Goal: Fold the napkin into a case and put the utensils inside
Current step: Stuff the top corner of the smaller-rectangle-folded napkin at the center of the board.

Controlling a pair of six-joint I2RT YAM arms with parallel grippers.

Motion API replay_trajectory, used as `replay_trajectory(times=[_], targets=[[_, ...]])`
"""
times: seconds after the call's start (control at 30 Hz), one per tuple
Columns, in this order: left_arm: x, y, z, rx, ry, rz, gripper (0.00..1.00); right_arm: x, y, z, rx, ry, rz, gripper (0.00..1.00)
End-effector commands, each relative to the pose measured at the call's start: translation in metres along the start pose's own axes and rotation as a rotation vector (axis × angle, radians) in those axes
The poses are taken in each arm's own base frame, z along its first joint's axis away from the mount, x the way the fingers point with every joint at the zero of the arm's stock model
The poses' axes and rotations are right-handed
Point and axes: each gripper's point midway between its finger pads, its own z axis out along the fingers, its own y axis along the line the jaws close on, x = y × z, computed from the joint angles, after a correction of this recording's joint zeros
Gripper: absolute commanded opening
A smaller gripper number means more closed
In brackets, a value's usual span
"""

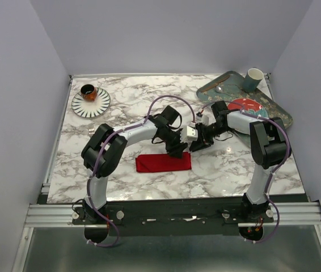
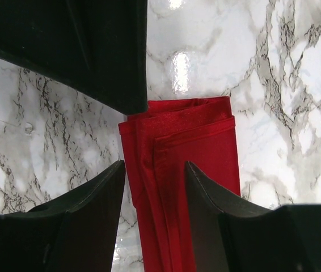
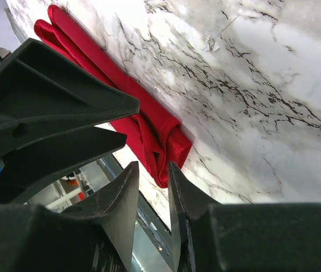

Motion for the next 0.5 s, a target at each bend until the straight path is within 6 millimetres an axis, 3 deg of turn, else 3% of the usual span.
replay_trajectory(times=[0.0,0.17,0.2,0.47], targets=[[0.0029,-0.0037,0.0040,0.029,0.023,0.008,0.55,0.0038,-0.0049,0.0022,0.002,0.007,0.022,0.34],[0.0104,-0.0053,0.0084,0.048,0.045,-0.003,0.47,0.0036,-0.0071,0.0027,0.003,0.008,0.026,0.34],[0.0101,-0.0049,0.0087,0.047,0.044,-0.005,0.41,0.0040,-0.0072,0.0033,0.003,0.011,0.026,0.34],[0.0015,-0.0049,0.0062,0.046,0.024,0.006,0.26,0.0055,-0.0109,0.0046,0.010,0.016,0.032,0.33]])
